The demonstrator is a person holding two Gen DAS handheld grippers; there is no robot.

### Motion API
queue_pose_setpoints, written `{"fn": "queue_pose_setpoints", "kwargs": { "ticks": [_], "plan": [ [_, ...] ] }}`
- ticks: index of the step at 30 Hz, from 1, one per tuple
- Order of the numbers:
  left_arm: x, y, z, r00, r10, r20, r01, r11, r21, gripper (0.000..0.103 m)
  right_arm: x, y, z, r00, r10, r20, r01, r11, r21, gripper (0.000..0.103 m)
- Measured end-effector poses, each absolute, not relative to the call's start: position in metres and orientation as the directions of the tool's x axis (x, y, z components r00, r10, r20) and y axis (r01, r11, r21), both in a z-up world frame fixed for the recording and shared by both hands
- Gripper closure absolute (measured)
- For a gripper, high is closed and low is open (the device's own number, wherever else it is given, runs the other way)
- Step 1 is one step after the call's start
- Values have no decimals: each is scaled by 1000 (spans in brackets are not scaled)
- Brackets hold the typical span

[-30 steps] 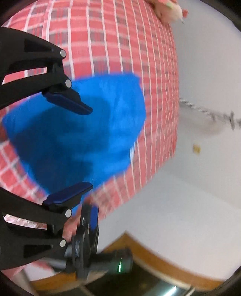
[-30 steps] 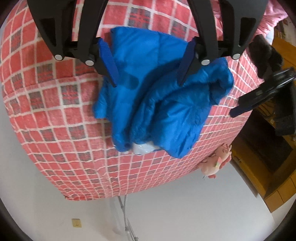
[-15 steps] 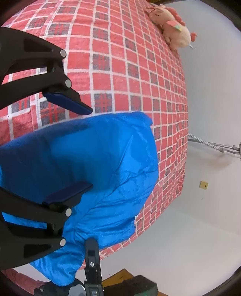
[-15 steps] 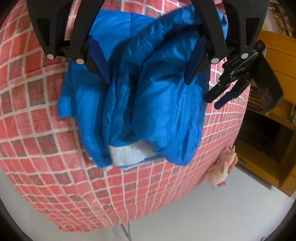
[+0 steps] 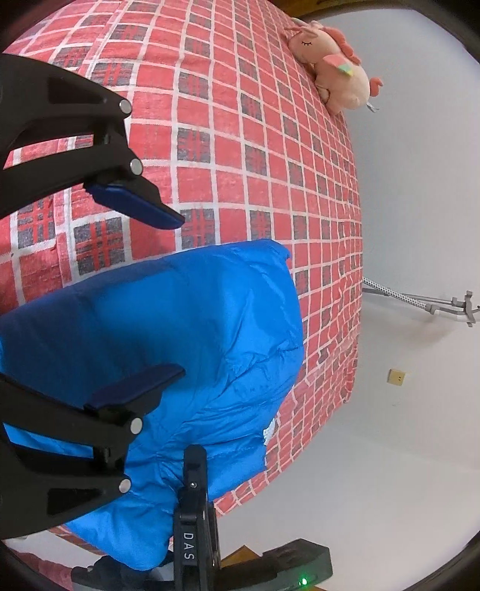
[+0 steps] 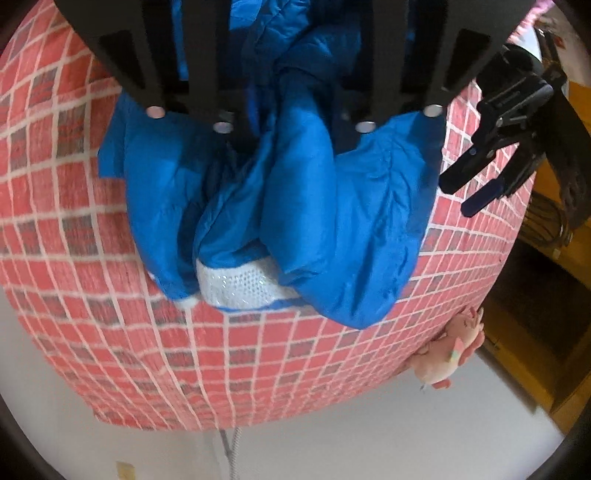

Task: Fold large clothes
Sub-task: 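Grasp the folded jacket with the right gripper and roll it toward the collar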

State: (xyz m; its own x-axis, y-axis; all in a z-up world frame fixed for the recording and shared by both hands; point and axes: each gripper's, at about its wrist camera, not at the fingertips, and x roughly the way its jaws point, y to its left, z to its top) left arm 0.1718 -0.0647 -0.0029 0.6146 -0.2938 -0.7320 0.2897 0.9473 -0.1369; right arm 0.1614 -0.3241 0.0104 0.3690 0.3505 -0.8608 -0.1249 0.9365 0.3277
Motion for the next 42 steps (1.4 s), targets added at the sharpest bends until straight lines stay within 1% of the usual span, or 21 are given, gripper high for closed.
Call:
{"fn": "queue_pose_setpoints", "kwargs": {
  "ticks": [3, 6, 10, 14, 18, 23, 28, 32, 36, 38, 40, 42],
  "plan": [
    [171, -65, -2, 616, -293, -731, 287, 948, -137, 29, 160, -321, 21, 387, 355, -851, -156, 935, 319, 86],
    [168, -64, 1, 618, -304, -725, 285, 946, -153, 29, 156, -329, 39, 416, 380, -826, -171, 925, 340, 88],
    [162, -66, 6, 632, -307, -712, 291, 945, -149, 29, 151, -343, 60, 460, 391, -797, -171, 920, 353, 89],
    [154, -75, 9, 624, -335, -706, 326, 933, -155, 29, 148, -363, 69, 493, 386, -780, -139, 920, 367, 89],
    [149, -85, 7, 617, -341, -709, 349, 926, -141, 28, 148, -394, 62, 501, 385, -775, -89, 914, 396, 89],
    [146, -100, 0, 597, -342, -725, 375, 919, -125, 28, 144, -432, 23, 468, 408, -784, -18, 891, 453, 88],
    [144, -114, -8, 595, -331, -732, 396, 914, -92, 28, 132, -450, -21, 461, 449, -766, 14, 859, 512, 82],
    [143, -122, -13, 602, -311, -736, 393, 917, -66, 28, 128, -454, -33, 460, 470, -753, 17, 844, 537, 78],
    [141, -122, -10, 609, -297, -735, 384, 922, -55, 28, 117, -448, -13, 473, 417, -776, -19, 885, 465, 67],
    [138, -118, -5, 608, -311, -730, 382, 921, -74, 28, 103, -445, 8, 504, 370, -781, -37, 912, 408, 67],
    [133, -113, 0, 610, -326, -723, 378, 921, -97, 28, 87, -445, 28, 524, 372, -766, -72, 916, 395, 66],
    [126, -110, 3, 619, -326, -714, 373, 923, -98, 28, 76, -442, 41, 530, 382, -757, -96, 914, 394, 60]
  ]
}}
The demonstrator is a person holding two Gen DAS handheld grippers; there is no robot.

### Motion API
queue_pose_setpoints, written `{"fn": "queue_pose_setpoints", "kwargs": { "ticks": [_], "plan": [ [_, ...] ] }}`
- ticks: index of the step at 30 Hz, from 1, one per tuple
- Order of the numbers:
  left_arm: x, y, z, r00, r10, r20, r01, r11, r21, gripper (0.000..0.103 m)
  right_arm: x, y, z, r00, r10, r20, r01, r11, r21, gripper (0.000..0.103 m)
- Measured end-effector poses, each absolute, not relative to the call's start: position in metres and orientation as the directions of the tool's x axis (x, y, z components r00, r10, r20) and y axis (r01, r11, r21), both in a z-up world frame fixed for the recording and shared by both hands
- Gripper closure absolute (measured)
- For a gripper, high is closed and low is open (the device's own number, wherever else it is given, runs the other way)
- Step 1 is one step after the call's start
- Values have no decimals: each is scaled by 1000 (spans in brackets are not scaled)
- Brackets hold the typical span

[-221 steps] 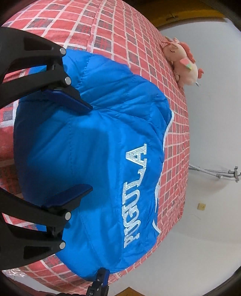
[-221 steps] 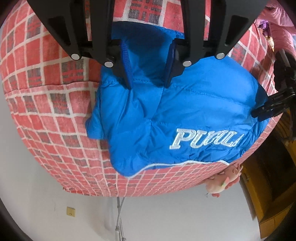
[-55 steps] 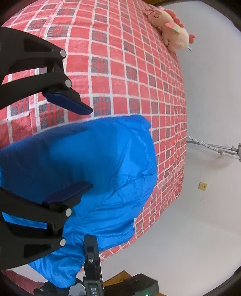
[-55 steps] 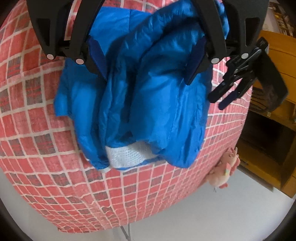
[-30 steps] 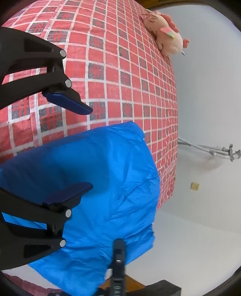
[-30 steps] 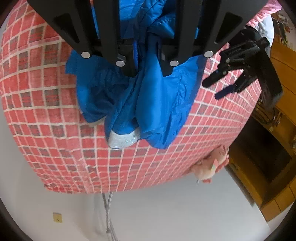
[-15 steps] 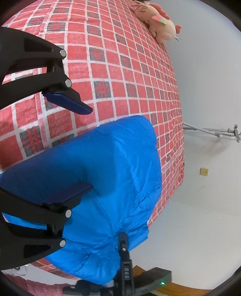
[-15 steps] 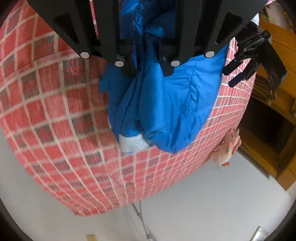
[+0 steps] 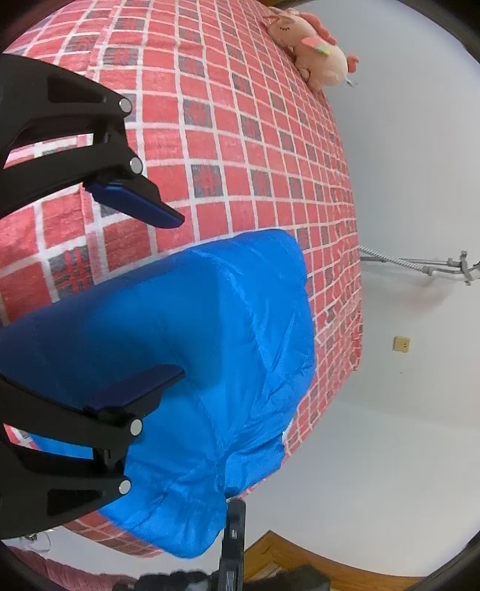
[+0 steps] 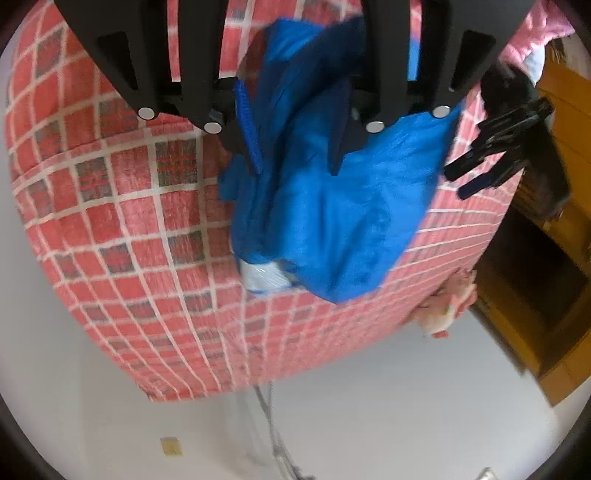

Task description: Fold large clothes

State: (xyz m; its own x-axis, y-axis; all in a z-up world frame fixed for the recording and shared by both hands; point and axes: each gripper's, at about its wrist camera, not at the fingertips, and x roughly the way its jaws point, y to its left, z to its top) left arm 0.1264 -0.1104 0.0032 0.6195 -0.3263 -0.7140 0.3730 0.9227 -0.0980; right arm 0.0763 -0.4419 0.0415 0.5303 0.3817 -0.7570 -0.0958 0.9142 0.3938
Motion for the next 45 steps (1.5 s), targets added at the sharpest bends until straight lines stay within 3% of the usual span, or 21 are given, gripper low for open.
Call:
{"fn": "queue_pose_setpoints", "kwargs": {
  "ticks": [7, 9, 14, 19, 25, 30, 36, 45],
  "plan": [
    [102, -118, 6, 619, -348, -704, 405, 910, -94, 28, 56, -405, 48, 457, 385, -802, -180, 923, 341, 56],
    [97, -123, 4, 618, -349, -705, 419, 905, -80, 27, 55, -400, 39, 433, 390, -813, -191, 921, 340, 85],
    [98, -126, -11, 580, -362, -730, 439, 893, -94, 26, 39, -410, 3, 408, 351, -843, -135, 936, 325, 90],
    [101, -130, -29, 543, -392, -743, 458, 880, -129, 24, 34, -423, -43, 415, 417, -808, -84, 902, 423, 90],
    [106, -127, -34, 527, -407, -746, 449, 879, -161, 23, 28, -420, -34, 444, 386, -808, -83, 916, 392, 88],
    [108, -112, -12, 548, -414, -727, 431, 885, -179, 25, 19, -418, 22, 537, 269, -799, -90, 961, 263, 64],
    [132, -118, 20, 628, -360, -690, 381, 915, -131, 25, 66, -387, 66, 619, 213, -756, -119, 977, 178, 64],
    [178, -149, -13, 577, -303, -759, 289, 944, -157, 24, 144, -384, 14, 592, 108, -799, 20, 989, 149, 67]
  ]
}}
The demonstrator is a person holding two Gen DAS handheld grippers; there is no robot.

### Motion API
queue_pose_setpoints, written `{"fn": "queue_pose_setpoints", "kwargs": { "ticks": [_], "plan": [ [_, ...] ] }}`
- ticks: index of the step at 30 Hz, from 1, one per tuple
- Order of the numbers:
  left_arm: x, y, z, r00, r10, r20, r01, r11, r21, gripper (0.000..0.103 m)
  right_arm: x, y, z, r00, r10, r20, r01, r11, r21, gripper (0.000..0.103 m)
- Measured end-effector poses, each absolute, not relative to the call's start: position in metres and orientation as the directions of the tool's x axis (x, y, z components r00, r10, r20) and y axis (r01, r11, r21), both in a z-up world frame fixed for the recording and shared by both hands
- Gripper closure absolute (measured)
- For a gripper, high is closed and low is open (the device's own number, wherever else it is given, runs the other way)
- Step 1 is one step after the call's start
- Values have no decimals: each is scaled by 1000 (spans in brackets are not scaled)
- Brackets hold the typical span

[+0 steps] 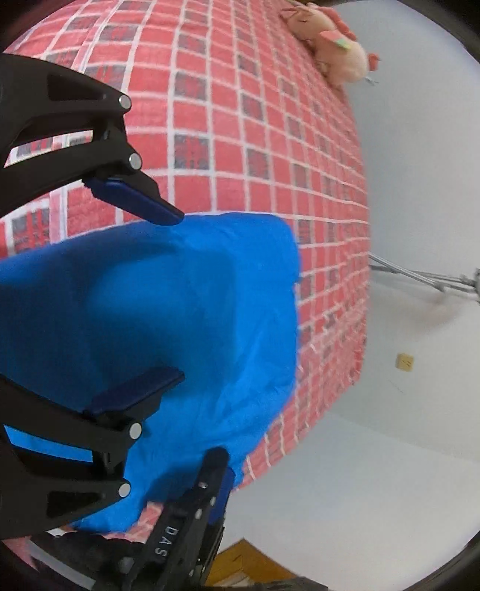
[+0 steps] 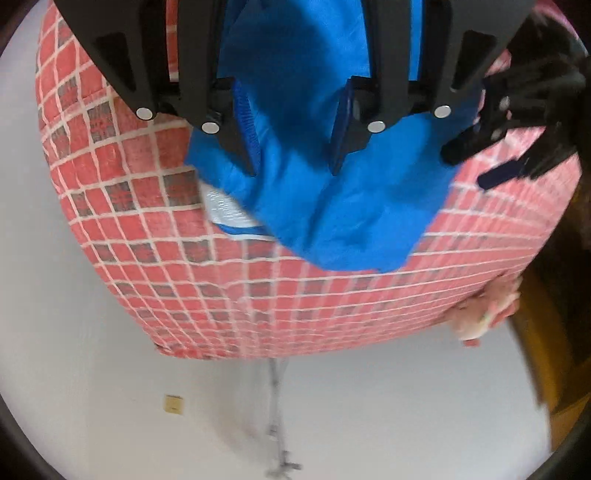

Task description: Fold large clothes

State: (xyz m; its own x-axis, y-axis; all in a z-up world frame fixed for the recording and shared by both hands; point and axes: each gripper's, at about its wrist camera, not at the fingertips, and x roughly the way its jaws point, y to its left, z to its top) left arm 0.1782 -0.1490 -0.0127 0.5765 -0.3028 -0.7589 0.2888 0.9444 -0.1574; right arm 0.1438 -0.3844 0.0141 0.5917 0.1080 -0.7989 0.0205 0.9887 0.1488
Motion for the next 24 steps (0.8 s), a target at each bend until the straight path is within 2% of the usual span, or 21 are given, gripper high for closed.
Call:
{"fn": "queue_pose_setpoints", "kwargs": {
  "ticks": [5, 8, 12, 17, 24],
  "plan": [
    [187, -147, -35, 539, -330, -775, 267, 939, -214, 21, 143, -401, -20, 607, 111, -787, 53, 982, 179, 70],
    [185, -151, -39, 546, -314, -776, 266, 944, -195, 21, 139, -405, -33, 627, 119, -770, 69, 976, 207, 71],
    [181, -145, -35, 550, -318, -772, 253, 945, -209, 21, 135, -402, -24, 638, 106, -763, 77, 977, 200, 71],
    [155, -133, -15, 596, -320, -736, 256, 945, -204, 24, 96, -394, 11, 701, 145, -698, 7, 978, 210, 70],
    [129, -138, -29, 613, -301, -730, 267, 949, -167, 22, 67, -379, 1, 698, 120, -706, -12, 988, 155, 68]
  ]
}}
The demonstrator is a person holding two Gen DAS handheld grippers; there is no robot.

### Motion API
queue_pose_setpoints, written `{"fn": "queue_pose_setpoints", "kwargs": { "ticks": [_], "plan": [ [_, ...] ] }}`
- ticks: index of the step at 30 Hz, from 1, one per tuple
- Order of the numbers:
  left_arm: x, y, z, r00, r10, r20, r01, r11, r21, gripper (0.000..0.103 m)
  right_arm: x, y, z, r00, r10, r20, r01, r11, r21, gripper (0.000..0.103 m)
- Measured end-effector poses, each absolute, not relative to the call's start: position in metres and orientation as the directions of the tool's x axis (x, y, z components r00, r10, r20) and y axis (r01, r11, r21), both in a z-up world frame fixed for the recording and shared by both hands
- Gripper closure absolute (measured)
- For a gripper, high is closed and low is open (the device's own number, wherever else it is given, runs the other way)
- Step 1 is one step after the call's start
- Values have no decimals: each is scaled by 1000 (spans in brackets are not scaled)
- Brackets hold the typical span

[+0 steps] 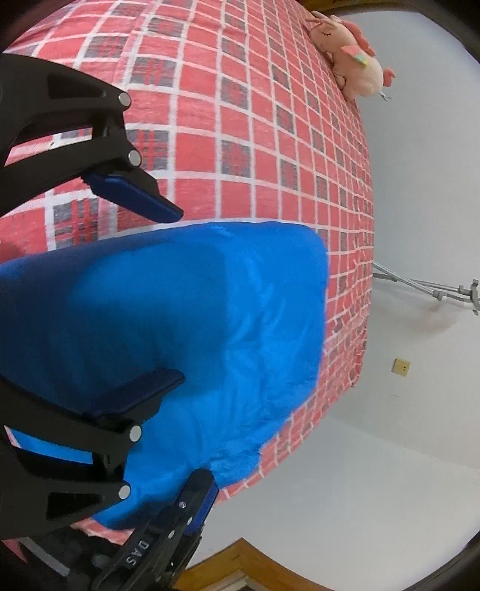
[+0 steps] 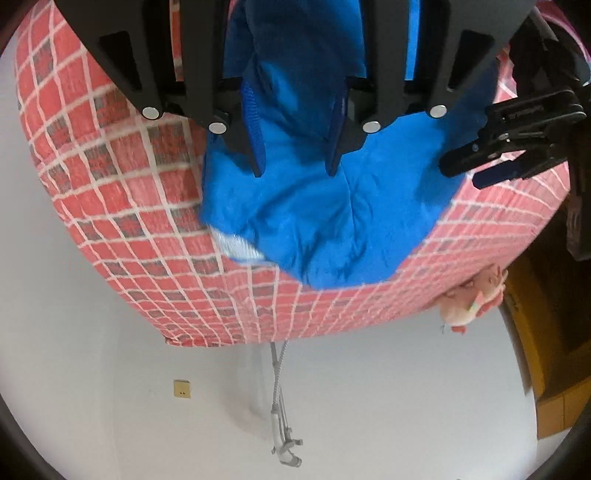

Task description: Fold large clothes

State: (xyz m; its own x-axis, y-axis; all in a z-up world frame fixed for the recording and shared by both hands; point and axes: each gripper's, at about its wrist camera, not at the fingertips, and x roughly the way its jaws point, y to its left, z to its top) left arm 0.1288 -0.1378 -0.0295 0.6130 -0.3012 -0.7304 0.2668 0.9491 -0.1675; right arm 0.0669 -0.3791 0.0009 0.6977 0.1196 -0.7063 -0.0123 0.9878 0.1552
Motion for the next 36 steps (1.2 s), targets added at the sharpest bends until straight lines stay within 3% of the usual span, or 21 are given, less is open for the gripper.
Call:
{"fn": "queue_pose_setpoints", "kwargs": {
  "ticks": [10, 19, 25, 33, 36],
  "plan": [
    [127, -145, -46, 642, -261, -721, 265, 958, -111, 18, 63, -387, -39, 724, 143, -674, 5, 977, 213, 66],
    [122, -147, -40, 662, -234, -713, 269, 961, -65, 18, 59, -384, -28, 724, 134, -677, 10, 979, 205, 66],
    [110, -138, -27, 681, -220, -698, 287, 958, -21, 19, 53, -390, -5, 689, 150, -709, -6, 980, 201, 59],
    [110, -120, -15, 646, -228, -729, 307, 951, -26, 19, 56, -401, 10, 565, 176, -806, -6, 978, 210, 33],
    [114, -116, -15, 613, -248, -750, 318, 947, -54, 16, 59, -402, 10, 519, 195, -832, -5, 974, 225, 30]
  ]
}}
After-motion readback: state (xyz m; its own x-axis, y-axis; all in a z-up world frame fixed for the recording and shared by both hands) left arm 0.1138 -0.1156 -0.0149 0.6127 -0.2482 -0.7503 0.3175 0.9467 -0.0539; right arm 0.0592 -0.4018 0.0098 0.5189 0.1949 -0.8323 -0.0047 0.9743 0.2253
